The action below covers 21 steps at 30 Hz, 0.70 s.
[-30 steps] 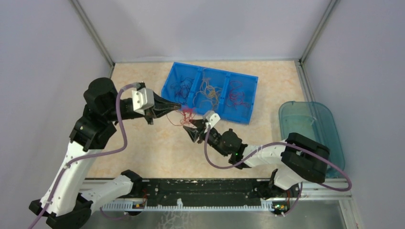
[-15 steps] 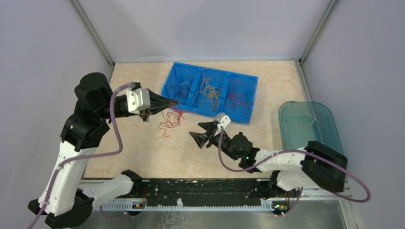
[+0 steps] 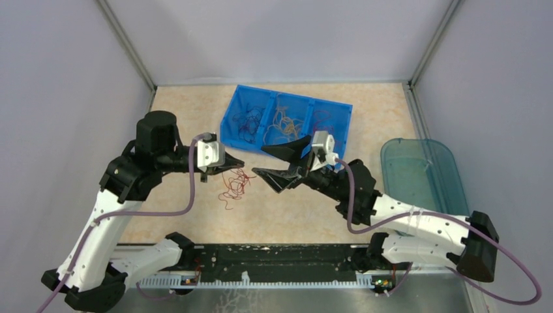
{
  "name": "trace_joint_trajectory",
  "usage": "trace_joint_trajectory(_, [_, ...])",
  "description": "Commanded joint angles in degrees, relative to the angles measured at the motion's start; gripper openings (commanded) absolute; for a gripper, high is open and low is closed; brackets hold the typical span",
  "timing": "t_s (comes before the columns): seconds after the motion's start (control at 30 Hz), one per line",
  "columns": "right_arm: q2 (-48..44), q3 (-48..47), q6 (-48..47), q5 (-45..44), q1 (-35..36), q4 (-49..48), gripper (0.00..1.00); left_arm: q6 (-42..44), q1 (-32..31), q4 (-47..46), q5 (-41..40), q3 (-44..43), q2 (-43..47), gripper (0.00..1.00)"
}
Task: Untangle the cables
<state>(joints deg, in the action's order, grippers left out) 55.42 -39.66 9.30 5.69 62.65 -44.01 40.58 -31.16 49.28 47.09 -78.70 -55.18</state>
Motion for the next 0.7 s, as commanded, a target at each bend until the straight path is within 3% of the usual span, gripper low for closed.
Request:
trace_joint_trajectory(0.0, [4.52, -6.10, 2.90, 12.33, -1.14, 3.89, 0.57, 2.05, -0.40, 0.97, 0.72, 0.02, 0.57, 0.01])
trace_joint_trajectory(0.2, [7.63, -7.16, 8.95, 17.27, -3.41, 1.65, 0.46, 2.31, -0.42, 0.99, 0.62, -0.14, 0.89, 0.01])
trace_joint_trajectory(0.67, [15.67, -9.06, 26.44, 38.73, -9.74, -10.48, 0.49, 2.87, -0.40, 0.95, 1.77, -0.73, 0.58, 0.01])
